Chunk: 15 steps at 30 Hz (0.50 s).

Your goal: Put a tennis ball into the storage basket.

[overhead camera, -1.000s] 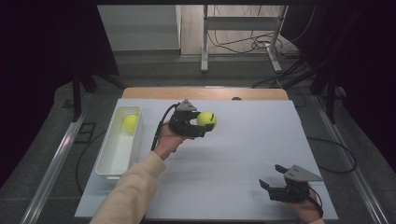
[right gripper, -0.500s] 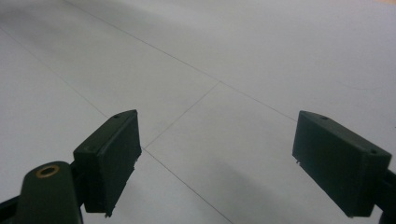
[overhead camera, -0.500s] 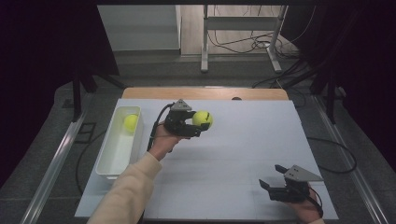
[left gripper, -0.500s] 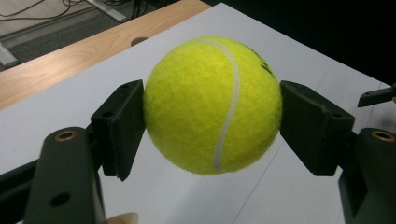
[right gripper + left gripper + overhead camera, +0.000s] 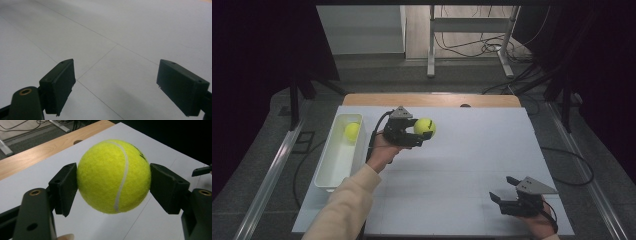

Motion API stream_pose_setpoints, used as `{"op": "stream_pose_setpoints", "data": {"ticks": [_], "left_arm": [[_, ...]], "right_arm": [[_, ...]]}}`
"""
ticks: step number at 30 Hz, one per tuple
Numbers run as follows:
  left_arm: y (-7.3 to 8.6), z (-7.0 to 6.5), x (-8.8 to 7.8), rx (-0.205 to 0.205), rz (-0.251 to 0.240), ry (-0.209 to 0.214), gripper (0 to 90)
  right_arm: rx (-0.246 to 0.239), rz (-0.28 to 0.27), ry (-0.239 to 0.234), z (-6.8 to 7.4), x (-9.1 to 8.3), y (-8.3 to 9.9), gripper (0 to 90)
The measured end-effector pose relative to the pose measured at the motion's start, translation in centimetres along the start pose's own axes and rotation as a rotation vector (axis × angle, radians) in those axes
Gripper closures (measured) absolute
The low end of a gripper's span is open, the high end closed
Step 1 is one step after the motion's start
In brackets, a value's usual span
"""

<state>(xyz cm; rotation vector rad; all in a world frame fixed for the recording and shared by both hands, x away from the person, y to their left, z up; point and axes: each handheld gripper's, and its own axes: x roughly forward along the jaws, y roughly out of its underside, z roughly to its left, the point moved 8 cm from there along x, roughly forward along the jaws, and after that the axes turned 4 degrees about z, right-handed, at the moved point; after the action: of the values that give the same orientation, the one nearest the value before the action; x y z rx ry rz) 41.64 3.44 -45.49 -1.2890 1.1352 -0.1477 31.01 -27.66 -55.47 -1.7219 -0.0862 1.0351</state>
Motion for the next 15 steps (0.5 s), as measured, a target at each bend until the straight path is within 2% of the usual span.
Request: {"op": "stream_pose_setpoints", "data": {"ticks": [15], "left_arm": [[0.3, 0.5, -1.1, -0.010, -0.011, -0.012, 26.8]], "right_arm": [[0.001, 0.000, 0.002, 0.0, 0.0, -0.1, 15.6]]}}
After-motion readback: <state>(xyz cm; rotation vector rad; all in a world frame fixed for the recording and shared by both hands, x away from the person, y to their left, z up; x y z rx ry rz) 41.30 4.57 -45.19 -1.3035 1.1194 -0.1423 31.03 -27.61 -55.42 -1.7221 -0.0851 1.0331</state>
